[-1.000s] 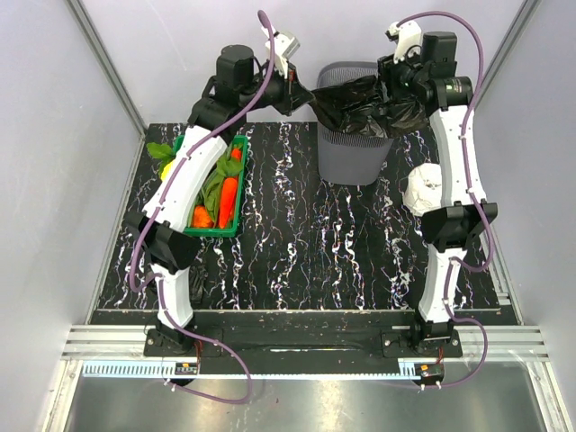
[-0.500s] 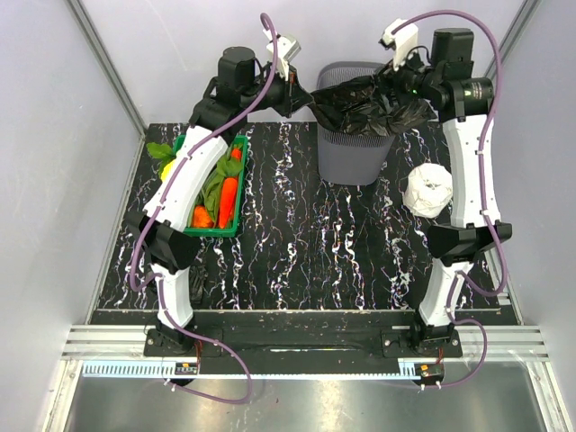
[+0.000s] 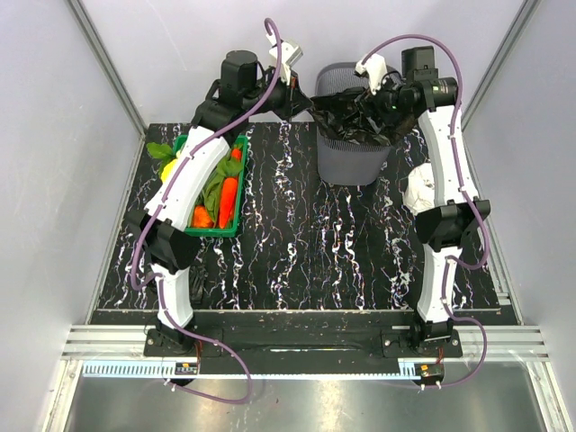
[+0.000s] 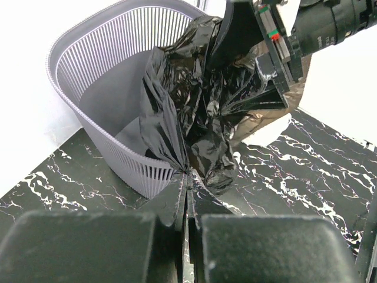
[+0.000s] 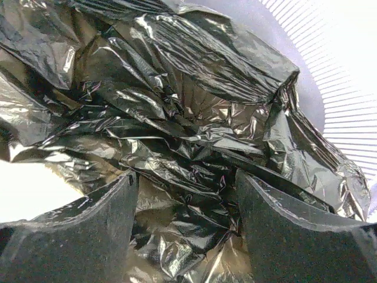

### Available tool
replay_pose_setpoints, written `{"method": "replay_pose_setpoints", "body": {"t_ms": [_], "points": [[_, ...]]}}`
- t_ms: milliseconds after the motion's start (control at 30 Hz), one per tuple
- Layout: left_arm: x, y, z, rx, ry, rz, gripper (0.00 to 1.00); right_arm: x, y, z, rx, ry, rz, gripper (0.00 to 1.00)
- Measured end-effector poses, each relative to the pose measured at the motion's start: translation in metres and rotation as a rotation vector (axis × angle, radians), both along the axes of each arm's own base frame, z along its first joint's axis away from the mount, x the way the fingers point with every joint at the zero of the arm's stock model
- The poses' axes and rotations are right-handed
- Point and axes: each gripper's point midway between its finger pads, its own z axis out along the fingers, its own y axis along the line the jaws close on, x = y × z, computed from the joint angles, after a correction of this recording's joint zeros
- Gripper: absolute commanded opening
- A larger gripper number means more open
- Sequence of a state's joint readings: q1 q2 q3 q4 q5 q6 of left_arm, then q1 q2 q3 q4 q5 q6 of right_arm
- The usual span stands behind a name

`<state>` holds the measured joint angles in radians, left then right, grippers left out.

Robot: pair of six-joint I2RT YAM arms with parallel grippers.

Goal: Put the trash bags into the trash bin

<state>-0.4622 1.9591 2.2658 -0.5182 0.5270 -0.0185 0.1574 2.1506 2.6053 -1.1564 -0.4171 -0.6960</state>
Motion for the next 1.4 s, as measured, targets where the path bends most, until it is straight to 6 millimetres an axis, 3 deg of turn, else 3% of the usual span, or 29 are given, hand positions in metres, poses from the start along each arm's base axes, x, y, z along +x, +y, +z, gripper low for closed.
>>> {"method": "replay_pose_setpoints", "body": {"t_ms": [167,267,567,700,1067,1400], "points": [[0.000,0.000,0.000,0.007,-0.008,-0.002,0.00,-0.005,-0.001,-0.013,-0.012,0.029,0.010,0.73],[0.001,0.001,-0.001,0.014,-0.016,-0.004,0.00,-0.009,-0.003,-0.010,-0.012,0.025,0.001,0.73],[0.002,0.002,-0.002,0.027,-0.032,0.000,0.00,0.002,-0.005,0.048,0.043,-0.140,-0.065,0.73],[0.003,0.002,-0.004,0.031,-0.030,-0.001,0.00,-0.001,-0.004,0.060,0.055,-0.165,-0.060,0.75],[0.003,0.002,-0.011,0.040,-0.019,-0.003,0.00,-0.023,0.000,0.039,0.027,-0.067,0.012,0.76],[0.003,0.002,-0.011,0.041,-0.020,-0.003,0.00,-0.030,0.003,0.023,-0.008,-0.023,0.051,0.77]]}}
